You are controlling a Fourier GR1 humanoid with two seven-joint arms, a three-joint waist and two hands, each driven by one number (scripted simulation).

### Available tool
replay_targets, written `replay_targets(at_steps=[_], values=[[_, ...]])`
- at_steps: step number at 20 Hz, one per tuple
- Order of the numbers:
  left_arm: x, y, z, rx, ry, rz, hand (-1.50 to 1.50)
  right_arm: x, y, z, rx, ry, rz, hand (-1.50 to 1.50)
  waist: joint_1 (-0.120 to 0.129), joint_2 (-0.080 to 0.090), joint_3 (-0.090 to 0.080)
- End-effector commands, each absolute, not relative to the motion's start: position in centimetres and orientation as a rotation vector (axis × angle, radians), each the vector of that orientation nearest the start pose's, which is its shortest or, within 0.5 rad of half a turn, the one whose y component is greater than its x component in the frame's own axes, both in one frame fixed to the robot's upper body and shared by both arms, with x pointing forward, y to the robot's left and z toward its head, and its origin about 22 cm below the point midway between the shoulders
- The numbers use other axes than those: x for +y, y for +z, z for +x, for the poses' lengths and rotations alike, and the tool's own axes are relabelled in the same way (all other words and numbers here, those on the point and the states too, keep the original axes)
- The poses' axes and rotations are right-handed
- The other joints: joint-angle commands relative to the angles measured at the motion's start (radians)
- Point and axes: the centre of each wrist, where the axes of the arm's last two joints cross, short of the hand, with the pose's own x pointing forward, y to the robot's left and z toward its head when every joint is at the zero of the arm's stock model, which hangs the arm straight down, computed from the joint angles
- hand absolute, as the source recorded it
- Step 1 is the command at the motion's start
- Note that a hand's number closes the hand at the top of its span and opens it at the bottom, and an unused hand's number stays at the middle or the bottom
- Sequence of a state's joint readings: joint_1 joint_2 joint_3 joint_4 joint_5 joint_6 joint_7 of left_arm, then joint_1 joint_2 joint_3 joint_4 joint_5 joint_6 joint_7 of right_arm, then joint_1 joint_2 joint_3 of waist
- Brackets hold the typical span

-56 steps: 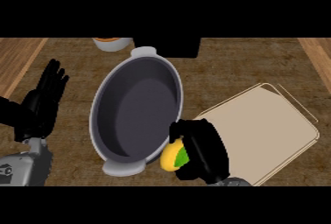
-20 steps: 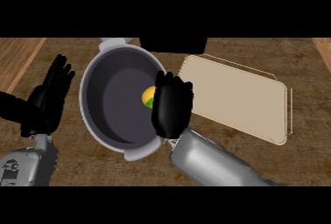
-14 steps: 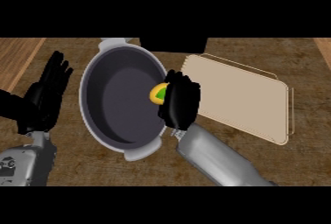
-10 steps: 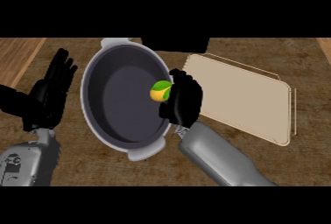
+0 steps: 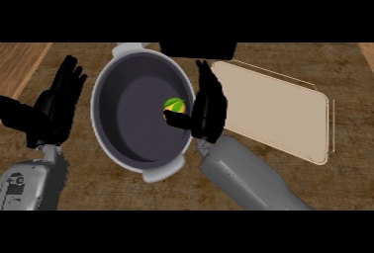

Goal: Pick the lemon from the tray and place it in the pot

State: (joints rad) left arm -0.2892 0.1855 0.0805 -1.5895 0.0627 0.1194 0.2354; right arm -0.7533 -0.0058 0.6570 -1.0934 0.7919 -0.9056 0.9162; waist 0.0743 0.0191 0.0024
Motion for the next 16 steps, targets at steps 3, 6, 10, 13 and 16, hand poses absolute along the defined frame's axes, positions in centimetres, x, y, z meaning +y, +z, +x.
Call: replay_targets(at_steps=[3,6,10,13,16], values=[[26.3,7.6,29.8,-1.624,0.03,0.155,0.0,-1.7,5.3,30.5,-1.672,-0.085,-0.666,-1.5,-0.033,-0.007,-0.001],[28.1,8.4,28.4,-1.622,0.047,0.187,0.0,-2.2,6.9,30.7,-1.687,-0.095,-0.63,-1.5,-0.059,-0.019,-0.002],[29.1,7.5,27.6,-1.62,0.062,0.206,0.0,-5.7,5.3,27.8,-1.702,-0.089,-0.592,-1.5,-0.075,-0.021,-0.002],[27.8,10.2,28.5,-1.613,0.062,0.17,0.0,-7.7,4.3,26.5,-1.693,-0.073,-0.582,-1.5,-0.074,-0.02,-0.002],[27.3,9.4,28.1,-1.612,0.084,0.229,0.0,-9.2,5.9,25.4,-1.735,-0.096,-0.543,-1.5,-0.075,-0.021,-0.002]])
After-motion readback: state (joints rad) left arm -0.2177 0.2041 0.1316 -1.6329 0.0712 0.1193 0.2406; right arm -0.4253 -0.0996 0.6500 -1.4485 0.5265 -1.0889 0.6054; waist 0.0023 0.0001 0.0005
